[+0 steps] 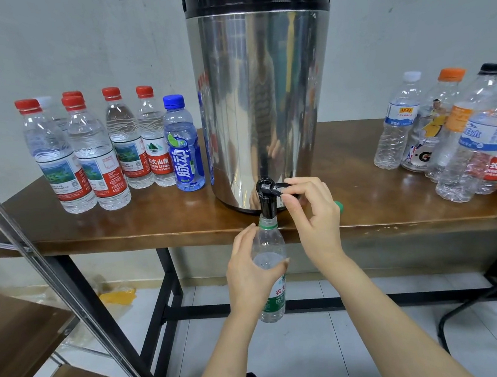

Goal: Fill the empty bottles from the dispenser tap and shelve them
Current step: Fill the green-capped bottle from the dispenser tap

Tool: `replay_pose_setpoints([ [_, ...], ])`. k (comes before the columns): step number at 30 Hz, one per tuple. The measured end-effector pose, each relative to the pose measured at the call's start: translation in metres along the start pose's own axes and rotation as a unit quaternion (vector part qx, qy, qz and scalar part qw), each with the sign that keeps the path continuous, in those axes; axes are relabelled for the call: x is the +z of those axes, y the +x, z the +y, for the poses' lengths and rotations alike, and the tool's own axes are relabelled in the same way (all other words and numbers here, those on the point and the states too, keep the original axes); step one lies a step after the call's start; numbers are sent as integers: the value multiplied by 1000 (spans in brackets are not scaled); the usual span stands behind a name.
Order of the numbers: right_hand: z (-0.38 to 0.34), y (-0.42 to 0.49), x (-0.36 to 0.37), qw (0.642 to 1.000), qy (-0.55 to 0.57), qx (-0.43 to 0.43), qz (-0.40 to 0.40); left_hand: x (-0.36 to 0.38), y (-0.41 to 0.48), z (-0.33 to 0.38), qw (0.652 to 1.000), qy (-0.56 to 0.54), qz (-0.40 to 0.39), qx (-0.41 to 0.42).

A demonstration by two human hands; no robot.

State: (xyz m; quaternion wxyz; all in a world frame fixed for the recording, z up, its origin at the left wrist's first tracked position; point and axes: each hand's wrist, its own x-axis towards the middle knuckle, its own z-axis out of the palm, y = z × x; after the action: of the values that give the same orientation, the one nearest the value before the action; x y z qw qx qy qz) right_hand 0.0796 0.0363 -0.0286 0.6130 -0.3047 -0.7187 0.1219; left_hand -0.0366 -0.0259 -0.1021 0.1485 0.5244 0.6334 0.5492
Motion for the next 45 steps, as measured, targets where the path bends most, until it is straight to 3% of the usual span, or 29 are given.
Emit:
replay_pose_setpoints([
  [45, 0, 0, 0, 1000, -2, -12, 4, 0, 1, -2, 1000, 2, -4, 4],
])
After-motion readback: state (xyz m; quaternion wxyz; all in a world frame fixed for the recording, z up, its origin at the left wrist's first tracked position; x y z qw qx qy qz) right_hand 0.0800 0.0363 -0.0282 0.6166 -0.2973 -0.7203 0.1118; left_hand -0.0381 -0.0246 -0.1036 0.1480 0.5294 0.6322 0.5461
